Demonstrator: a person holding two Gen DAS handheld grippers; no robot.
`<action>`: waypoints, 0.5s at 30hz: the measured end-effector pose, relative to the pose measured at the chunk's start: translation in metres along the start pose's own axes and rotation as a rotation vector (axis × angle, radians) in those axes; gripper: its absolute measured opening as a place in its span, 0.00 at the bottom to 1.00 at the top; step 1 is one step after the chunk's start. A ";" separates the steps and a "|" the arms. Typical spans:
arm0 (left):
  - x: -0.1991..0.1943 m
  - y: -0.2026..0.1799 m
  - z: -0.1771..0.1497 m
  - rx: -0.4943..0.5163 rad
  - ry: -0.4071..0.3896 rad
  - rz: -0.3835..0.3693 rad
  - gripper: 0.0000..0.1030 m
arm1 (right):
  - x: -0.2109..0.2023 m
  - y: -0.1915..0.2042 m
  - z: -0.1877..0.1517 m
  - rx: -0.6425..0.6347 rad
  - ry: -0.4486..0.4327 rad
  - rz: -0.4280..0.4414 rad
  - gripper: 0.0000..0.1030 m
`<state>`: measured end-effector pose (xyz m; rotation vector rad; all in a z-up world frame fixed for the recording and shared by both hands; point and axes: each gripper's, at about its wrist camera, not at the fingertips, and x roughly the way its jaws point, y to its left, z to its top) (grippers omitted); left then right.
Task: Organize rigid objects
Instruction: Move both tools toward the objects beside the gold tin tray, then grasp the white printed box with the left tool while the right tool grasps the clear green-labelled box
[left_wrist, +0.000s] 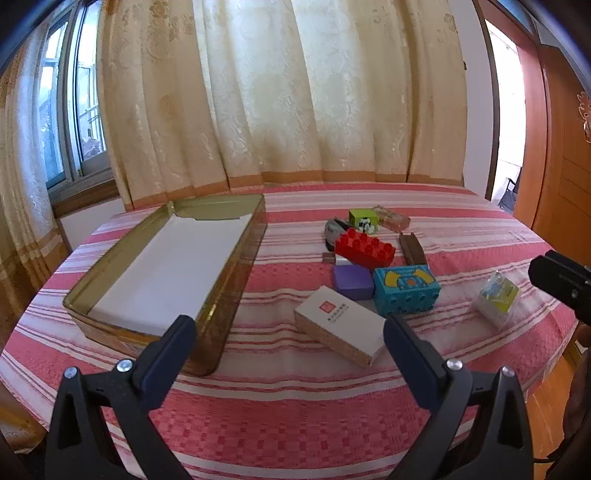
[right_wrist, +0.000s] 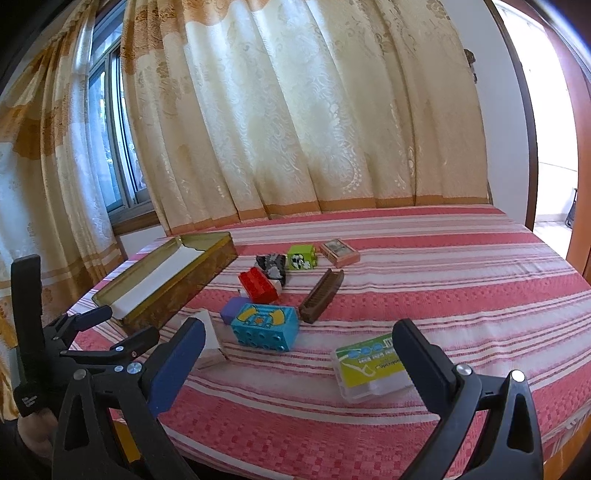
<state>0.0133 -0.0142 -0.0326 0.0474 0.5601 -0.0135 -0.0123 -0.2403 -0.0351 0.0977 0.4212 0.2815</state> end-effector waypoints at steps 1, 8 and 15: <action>0.002 -0.001 -0.001 0.001 0.005 -0.003 1.00 | 0.002 -0.002 -0.002 0.001 0.005 -0.006 0.99; 0.020 -0.016 -0.004 0.027 0.043 -0.040 1.00 | 0.014 -0.020 -0.010 0.011 0.025 -0.064 0.99; 0.043 -0.027 0.001 0.078 0.087 -0.078 1.00 | 0.022 -0.045 -0.019 0.062 0.056 -0.084 0.99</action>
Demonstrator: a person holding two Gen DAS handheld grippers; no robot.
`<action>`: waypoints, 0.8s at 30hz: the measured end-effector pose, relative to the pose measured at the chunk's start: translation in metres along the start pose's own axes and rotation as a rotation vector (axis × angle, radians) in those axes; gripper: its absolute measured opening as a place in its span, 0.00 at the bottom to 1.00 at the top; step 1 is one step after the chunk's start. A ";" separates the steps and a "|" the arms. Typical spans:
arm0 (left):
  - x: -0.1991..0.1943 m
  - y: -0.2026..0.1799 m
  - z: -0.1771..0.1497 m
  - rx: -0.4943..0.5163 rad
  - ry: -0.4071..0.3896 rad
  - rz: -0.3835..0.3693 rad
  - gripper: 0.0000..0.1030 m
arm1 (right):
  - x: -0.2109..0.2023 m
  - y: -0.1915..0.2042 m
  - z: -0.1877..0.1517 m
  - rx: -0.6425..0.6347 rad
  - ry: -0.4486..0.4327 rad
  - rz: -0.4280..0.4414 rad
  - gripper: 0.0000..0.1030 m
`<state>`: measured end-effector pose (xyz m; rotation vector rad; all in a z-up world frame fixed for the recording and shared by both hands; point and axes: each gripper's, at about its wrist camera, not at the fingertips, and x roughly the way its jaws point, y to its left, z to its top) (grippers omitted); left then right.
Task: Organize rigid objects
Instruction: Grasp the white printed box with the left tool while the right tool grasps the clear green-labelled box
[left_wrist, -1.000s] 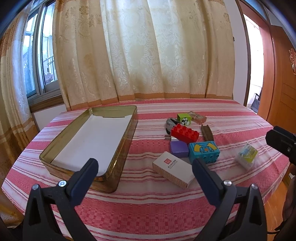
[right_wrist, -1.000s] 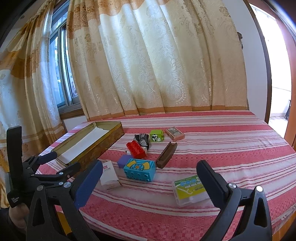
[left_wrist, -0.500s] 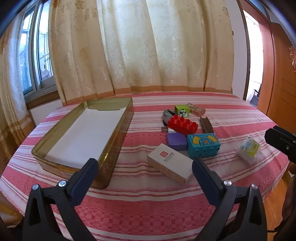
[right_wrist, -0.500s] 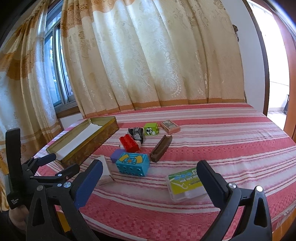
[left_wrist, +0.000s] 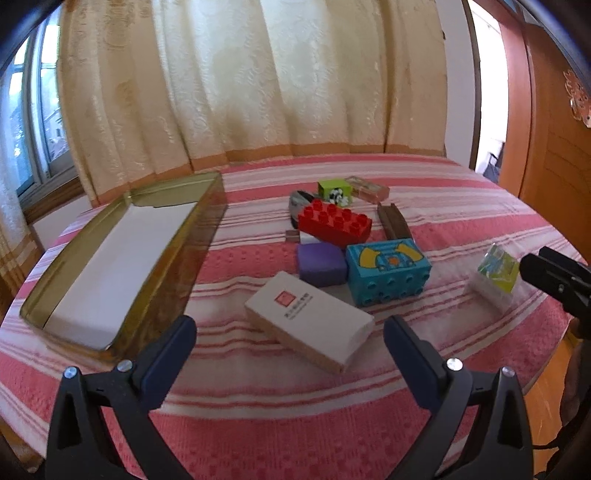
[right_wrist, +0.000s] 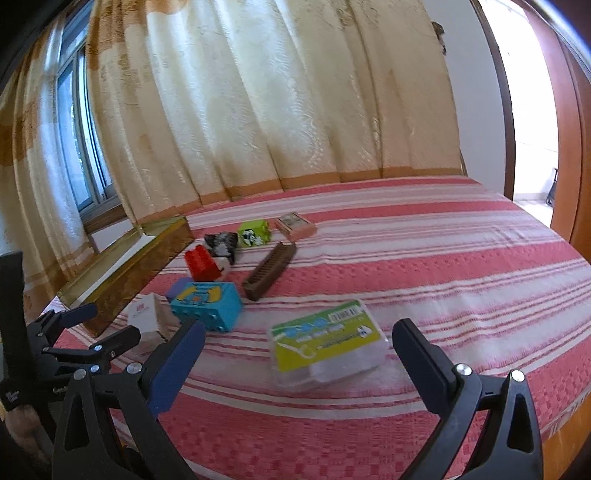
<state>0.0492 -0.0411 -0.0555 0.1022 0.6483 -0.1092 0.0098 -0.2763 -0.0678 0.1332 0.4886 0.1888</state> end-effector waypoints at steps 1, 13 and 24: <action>0.003 0.001 0.002 0.005 0.006 -0.019 1.00 | 0.000 -0.002 -0.001 0.003 0.002 0.000 0.99; 0.029 -0.004 0.013 0.085 0.110 -0.159 1.00 | 0.017 -0.007 -0.004 -0.022 0.055 -0.010 0.99; 0.047 0.001 0.011 0.038 0.203 -0.203 1.00 | 0.050 -0.010 0.002 -0.104 0.149 -0.065 0.99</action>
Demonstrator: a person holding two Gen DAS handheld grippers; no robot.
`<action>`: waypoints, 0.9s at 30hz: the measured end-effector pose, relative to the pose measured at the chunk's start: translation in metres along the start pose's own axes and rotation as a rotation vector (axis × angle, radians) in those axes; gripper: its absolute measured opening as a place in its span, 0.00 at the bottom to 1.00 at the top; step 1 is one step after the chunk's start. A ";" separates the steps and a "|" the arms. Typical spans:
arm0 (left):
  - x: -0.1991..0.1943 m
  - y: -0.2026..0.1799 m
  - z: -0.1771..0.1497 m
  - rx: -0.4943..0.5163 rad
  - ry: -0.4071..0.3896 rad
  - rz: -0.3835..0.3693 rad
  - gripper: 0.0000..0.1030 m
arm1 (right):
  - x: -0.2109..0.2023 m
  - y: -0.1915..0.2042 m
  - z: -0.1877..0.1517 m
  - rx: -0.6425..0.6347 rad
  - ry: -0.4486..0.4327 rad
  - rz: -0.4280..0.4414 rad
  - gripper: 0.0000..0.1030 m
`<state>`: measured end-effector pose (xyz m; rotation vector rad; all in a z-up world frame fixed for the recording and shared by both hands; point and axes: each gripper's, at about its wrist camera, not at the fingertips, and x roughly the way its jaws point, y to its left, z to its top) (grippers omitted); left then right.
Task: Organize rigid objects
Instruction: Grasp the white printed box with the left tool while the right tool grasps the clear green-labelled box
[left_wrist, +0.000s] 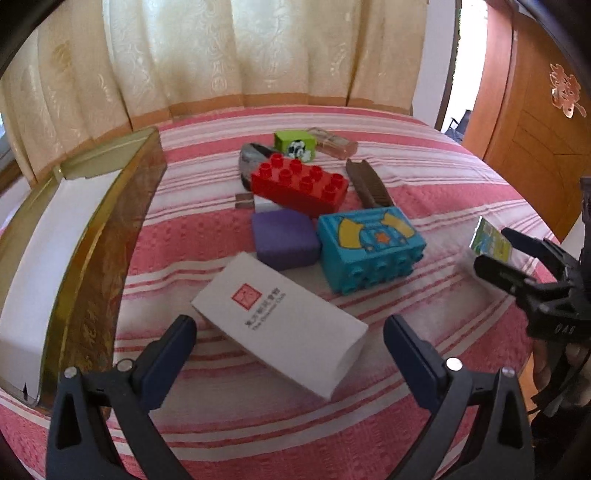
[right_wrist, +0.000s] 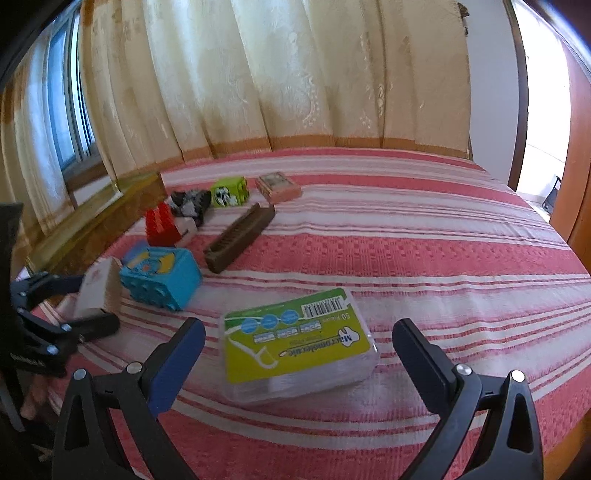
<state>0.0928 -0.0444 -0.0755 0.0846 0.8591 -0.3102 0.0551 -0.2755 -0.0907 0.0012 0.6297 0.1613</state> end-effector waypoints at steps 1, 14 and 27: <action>0.000 -0.001 0.000 0.005 0.001 0.003 1.00 | 0.002 0.001 0.000 -0.009 0.009 -0.002 0.99; -0.004 -0.006 -0.005 0.047 -0.047 0.041 0.58 | 0.007 0.011 0.001 -0.100 0.018 -0.034 0.83; -0.011 -0.006 -0.004 0.038 -0.072 0.082 0.87 | 0.001 0.009 -0.001 -0.081 -0.033 -0.027 0.83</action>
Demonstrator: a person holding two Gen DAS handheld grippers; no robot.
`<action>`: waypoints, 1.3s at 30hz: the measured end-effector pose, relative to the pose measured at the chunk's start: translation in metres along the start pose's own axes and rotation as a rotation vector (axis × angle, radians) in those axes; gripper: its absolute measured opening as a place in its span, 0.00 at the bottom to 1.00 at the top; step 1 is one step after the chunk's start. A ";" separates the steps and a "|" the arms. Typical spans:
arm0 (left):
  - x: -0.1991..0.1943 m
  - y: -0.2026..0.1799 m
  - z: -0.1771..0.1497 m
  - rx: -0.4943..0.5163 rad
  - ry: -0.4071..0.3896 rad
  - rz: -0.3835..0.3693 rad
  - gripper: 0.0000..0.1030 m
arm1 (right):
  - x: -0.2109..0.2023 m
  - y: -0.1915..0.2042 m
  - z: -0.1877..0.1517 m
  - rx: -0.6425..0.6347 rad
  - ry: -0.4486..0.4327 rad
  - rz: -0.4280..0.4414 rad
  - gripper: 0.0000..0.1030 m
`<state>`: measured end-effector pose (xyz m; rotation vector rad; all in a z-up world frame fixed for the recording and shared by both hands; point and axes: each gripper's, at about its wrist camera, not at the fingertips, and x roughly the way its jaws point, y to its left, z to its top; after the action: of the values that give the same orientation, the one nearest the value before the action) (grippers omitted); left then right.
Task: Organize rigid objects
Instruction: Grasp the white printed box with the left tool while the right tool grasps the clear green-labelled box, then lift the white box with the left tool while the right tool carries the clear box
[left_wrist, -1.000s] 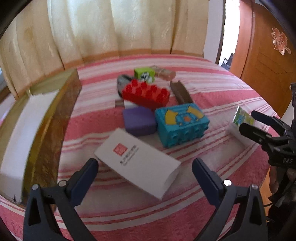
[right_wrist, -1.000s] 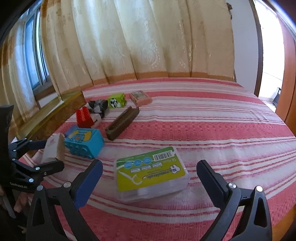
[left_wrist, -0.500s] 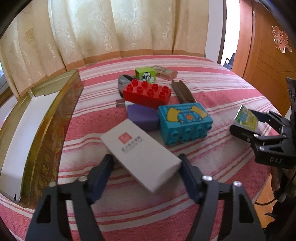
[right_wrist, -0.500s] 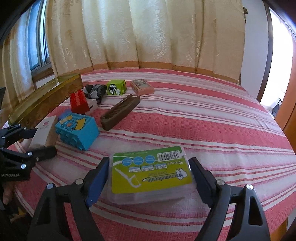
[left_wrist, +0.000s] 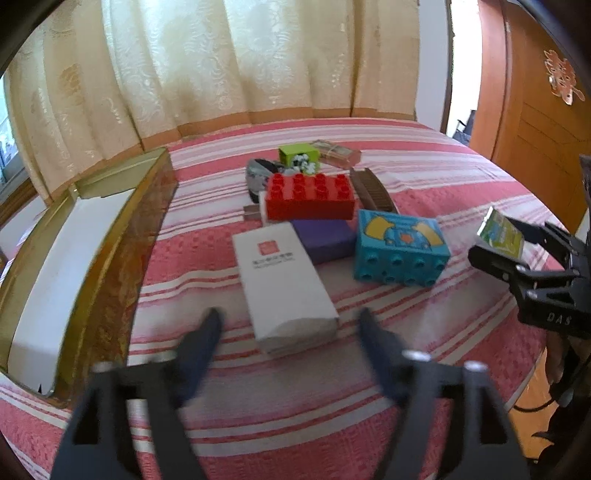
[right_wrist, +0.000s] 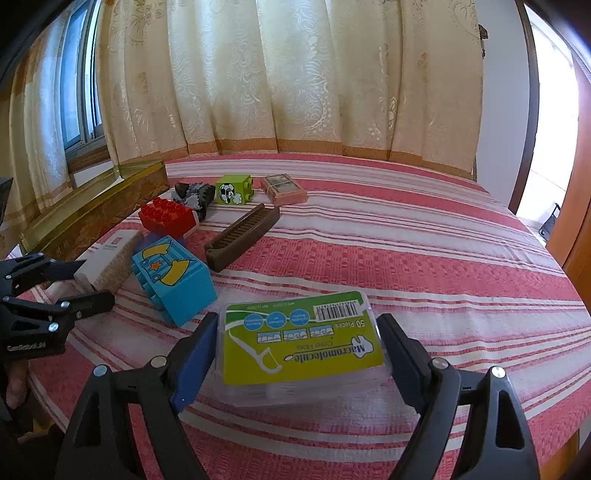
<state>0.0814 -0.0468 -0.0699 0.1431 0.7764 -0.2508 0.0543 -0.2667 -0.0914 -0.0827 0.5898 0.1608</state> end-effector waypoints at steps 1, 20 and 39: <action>-0.001 0.000 0.001 -0.002 -0.004 0.004 0.95 | 0.000 0.000 0.000 0.002 -0.001 0.003 0.83; 0.005 -0.004 0.016 -0.037 -0.031 0.084 0.39 | -0.007 -0.001 -0.003 0.015 -0.063 -0.007 0.83; -0.025 -0.007 0.012 -0.060 -0.239 0.187 0.39 | -0.023 0.002 -0.010 -0.002 -0.202 -0.026 0.83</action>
<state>0.0701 -0.0522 -0.0444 0.1252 0.5284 -0.0654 0.0296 -0.2691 -0.0866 -0.0745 0.3873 0.1426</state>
